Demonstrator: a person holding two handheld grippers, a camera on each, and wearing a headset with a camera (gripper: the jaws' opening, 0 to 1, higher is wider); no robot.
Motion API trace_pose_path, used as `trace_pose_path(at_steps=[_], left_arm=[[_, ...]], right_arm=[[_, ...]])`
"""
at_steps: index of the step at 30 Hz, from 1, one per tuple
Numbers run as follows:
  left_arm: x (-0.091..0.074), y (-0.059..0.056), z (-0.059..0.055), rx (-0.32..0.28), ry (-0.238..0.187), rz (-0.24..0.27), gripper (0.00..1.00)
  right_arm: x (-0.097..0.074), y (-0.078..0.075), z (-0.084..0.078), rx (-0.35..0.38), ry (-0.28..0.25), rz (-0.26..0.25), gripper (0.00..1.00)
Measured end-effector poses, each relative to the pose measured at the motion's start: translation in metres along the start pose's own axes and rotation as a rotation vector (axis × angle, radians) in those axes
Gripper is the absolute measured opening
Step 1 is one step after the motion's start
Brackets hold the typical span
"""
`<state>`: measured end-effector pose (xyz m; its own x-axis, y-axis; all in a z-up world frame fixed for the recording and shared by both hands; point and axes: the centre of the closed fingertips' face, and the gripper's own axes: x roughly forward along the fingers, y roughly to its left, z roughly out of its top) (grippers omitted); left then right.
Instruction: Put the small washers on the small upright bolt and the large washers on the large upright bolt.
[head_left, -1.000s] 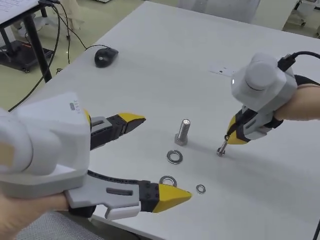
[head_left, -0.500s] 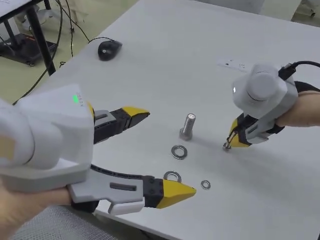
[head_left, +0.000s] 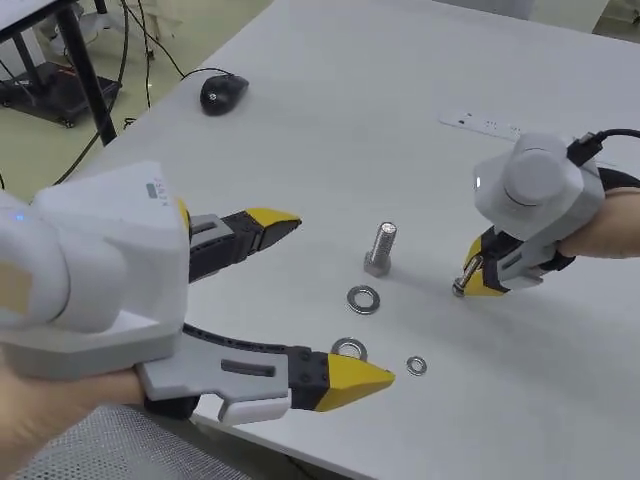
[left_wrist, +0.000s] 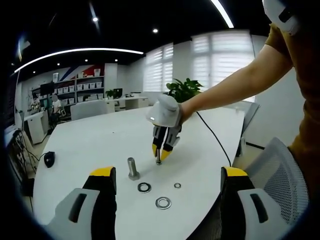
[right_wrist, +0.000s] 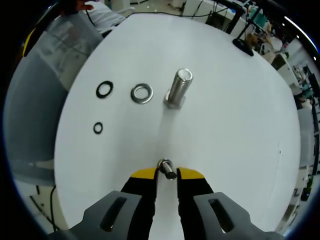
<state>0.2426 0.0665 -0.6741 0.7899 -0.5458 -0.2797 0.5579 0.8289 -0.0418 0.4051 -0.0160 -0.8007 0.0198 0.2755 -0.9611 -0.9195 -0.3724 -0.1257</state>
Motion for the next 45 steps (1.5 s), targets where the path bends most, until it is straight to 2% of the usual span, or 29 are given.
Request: trace_pose_path(at_steps=[8, 13, 19, 24, 34, 45], left_arm=[[-0.001, -0.003, 0.002, 0.007, -0.004, -0.001, 0.86], [-0.004, -0.006, 0.006, 0.018, -0.010, -0.001, 0.85], [-0.005, -0.010, 0.008, 0.021, -0.013, -0.002, 0.85], [-0.007, -0.013, 0.008, 0.026, -0.020, -0.004, 0.86], [-0.011, -0.018, 0.008, 0.030, -0.025, -0.009, 0.86], [-0.015, -0.017, 0.011, 0.034, -0.042, -0.002, 0.86]], right_arm=[[-0.005, 0.002, -0.004, 0.020, 0.001, -0.006, 0.15], [-0.010, 0.010, -0.003, 0.031, -0.005, -0.009, 0.15], [-0.011, 0.028, 0.001, 0.042, -0.016, 0.007, 0.15], [-0.014, 0.046, 0.013, 0.044, -0.049, 0.031, 0.15], [-0.002, 0.078, 0.033, 0.021, -0.073, 0.093, 0.16], [0.015, 0.098, 0.051, -0.022, -0.081, 0.131, 0.18]])
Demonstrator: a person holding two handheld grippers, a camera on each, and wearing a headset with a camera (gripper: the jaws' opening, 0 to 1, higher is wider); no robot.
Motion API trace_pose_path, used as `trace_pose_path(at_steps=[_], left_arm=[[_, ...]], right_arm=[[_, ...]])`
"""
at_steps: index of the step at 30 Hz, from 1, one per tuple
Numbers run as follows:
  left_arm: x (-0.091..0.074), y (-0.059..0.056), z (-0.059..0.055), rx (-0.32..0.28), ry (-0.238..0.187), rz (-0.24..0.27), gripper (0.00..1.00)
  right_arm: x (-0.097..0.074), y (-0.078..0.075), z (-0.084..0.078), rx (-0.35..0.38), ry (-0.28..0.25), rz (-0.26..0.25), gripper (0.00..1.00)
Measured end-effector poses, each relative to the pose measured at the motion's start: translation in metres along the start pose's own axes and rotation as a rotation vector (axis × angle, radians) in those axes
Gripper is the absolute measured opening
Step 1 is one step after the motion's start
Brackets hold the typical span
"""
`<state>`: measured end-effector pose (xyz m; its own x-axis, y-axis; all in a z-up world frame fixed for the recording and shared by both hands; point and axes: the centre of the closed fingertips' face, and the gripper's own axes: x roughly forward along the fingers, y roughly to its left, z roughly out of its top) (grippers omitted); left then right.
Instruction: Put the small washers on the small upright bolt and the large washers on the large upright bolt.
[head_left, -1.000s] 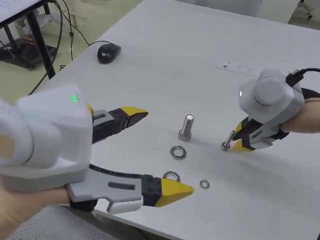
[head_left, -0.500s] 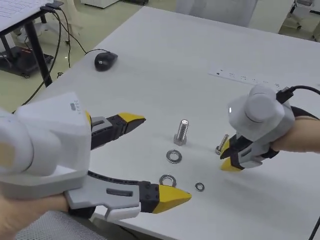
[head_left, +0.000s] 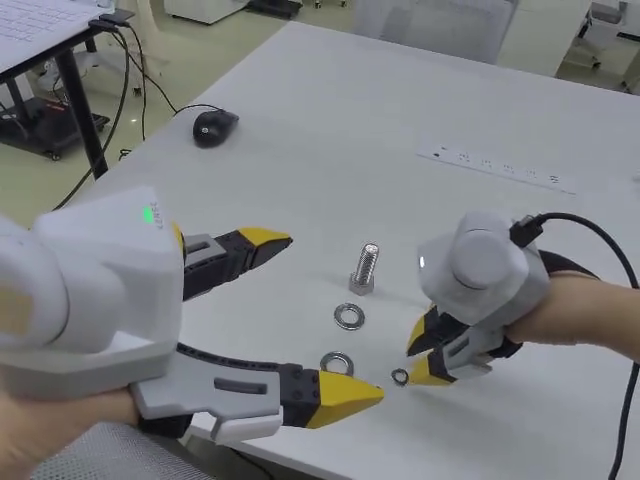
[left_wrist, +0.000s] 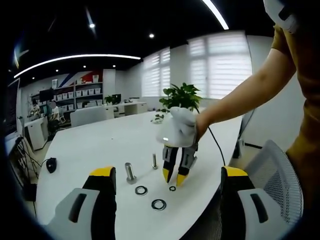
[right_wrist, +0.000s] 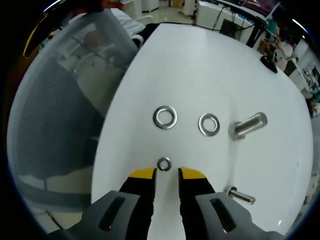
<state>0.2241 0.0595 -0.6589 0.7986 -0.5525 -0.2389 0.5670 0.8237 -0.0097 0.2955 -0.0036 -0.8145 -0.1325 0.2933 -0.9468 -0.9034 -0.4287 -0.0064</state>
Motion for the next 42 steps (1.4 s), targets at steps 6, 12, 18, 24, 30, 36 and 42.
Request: trace_pose_path(at_steps=[6, 12, 18, 24, 30, 36, 42], left_arm=[[-0.002, 0.002, 0.001, -0.001, -0.009, 0.009, 0.86], [-0.002, 0.003, 0.000, -0.005, -0.011, 0.011, 0.86], [-0.003, 0.004, -0.002, -0.012, -0.011, 0.016, 0.86], [-0.003, 0.005, -0.002, -0.015, -0.012, 0.017, 0.86], [-0.002, 0.006, -0.002, -0.014, -0.009, 0.019, 0.86], [-0.001, 0.005, -0.002, -0.011, -0.005, 0.014, 0.86], [-0.001, 0.005, 0.000, -0.010, -0.009, 0.015, 0.86]], right_arm=[[0.005, 0.003, 0.004, -0.016, 0.009, 0.004, 0.18], [0.012, 0.005, 0.001, -0.012, 0.036, 0.015, 0.19], [0.012, 0.004, 0.001, -0.035, 0.032, 0.011, 0.18], [0.012, 0.005, 0.002, -0.058, 0.052, 0.010, 0.18], [0.012, 0.006, 0.001, -0.055, 0.059, 0.008, 0.18], [0.011, 0.006, 0.001, -0.079, 0.064, 0.000, 0.14], [0.009, 0.004, -0.001, -0.051, 0.057, -0.007, 0.12]])
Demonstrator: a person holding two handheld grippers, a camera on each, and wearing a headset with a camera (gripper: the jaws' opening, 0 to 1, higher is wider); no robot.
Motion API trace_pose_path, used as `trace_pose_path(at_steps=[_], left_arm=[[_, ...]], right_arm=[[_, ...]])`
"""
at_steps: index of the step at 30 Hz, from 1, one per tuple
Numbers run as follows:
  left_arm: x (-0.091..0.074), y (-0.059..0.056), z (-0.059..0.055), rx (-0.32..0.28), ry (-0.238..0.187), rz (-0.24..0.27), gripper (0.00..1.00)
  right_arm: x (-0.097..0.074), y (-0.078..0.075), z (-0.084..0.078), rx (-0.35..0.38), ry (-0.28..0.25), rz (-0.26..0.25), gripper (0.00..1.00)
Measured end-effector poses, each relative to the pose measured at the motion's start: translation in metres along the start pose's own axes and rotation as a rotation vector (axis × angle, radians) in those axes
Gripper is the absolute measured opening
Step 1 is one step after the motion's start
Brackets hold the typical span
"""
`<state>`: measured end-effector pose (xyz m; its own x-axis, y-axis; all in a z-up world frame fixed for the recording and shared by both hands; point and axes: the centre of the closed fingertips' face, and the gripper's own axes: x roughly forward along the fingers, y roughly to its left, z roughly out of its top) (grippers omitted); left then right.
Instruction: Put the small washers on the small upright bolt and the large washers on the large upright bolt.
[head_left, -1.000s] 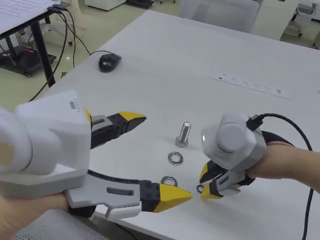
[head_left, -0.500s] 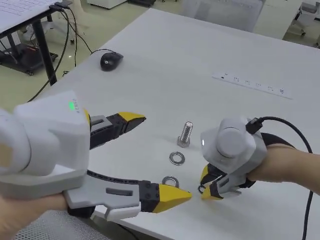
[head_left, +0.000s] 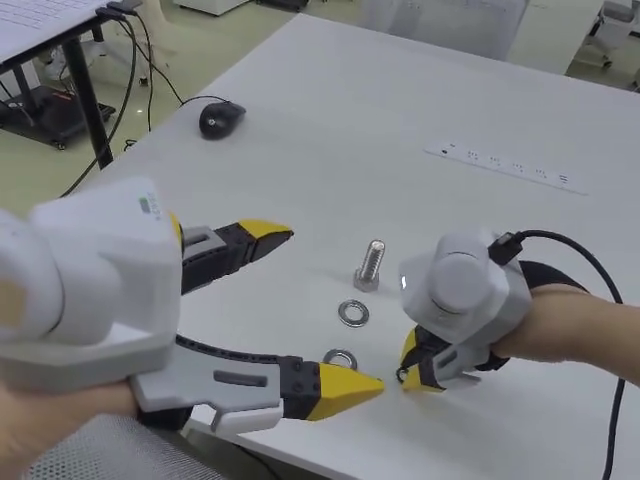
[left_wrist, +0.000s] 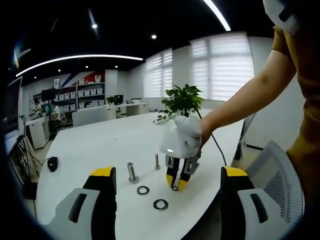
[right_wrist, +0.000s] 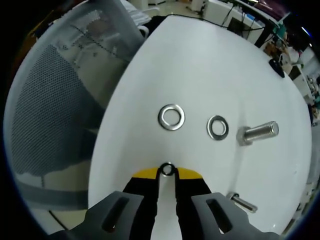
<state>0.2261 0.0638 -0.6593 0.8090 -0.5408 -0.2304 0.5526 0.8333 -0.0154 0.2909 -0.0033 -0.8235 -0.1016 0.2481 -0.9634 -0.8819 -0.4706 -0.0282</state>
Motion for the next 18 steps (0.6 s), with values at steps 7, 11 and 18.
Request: trace_pose_path(at_steps=[7, 11, 18], left_arm=[[0.002, -0.001, -0.003, -0.002, 0.012, -0.002, 0.85], [0.004, -0.002, -0.003, 0.000, 0.013, -0.011, 0.85], [0.007, -0.002, -0.002, 0.002, 0.015, -0.016, 0.85]], right_arm=[[-0.018, -0.013, -0.014, 0.051, -0.013, -0.031, 0.12], [-0.024, -0.021, -0.026, 0.087, -0.009, -0.050, 0.12], [-0.044, -0.039, -0.044, 0.134, -0.006, -0.096, 0.12]])
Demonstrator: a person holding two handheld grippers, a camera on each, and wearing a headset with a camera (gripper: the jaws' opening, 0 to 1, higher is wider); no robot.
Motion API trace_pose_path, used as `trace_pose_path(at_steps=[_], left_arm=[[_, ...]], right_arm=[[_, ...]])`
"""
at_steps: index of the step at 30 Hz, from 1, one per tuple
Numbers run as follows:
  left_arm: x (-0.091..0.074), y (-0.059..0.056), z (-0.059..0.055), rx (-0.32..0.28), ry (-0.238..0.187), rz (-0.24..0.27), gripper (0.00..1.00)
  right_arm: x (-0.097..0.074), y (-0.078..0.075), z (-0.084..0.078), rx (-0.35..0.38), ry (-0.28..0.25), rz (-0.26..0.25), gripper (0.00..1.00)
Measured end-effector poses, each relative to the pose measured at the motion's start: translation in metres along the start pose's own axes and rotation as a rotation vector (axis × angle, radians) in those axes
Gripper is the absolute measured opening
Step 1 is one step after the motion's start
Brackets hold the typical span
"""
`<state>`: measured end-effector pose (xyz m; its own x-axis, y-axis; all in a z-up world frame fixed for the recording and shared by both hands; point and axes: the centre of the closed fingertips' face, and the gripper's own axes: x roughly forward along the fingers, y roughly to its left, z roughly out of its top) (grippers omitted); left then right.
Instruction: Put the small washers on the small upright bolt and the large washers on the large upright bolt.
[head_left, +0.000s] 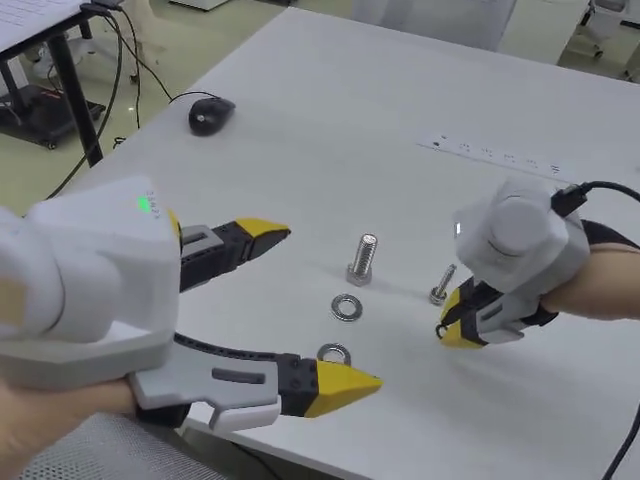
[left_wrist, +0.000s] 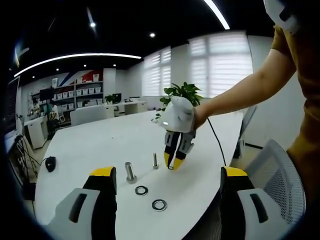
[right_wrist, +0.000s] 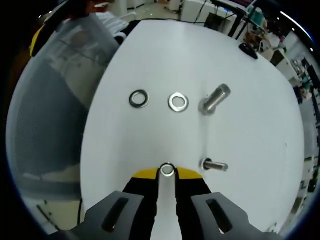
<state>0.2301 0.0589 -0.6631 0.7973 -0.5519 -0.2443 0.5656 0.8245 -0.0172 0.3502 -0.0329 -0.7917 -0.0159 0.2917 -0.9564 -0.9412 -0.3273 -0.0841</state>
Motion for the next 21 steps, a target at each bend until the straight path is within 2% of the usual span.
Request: trace_pose_path(at_steps=[9, 15, 21], left_arm=[[0.004, -0.001, -0.001, -0.006, 0.004, -0.006, 0.85], [0.004, 0.001, -0.003, -0.008, 0.007, 0.000, 0.85], [0.005, 0.003, -0.005, -0.014, 0.010, 0.001, 0.85]], right_arm=[[-0.022, -0.031, -0.008, 0.039, -0.001, -0.068, 0.12], [-0.032, -0.048, -0.003, 0.036, -0.006, -0.098, 0.12], [-0.033, -0.056, 0.006, 0.023, -0.015, -0.106, 0.12]])
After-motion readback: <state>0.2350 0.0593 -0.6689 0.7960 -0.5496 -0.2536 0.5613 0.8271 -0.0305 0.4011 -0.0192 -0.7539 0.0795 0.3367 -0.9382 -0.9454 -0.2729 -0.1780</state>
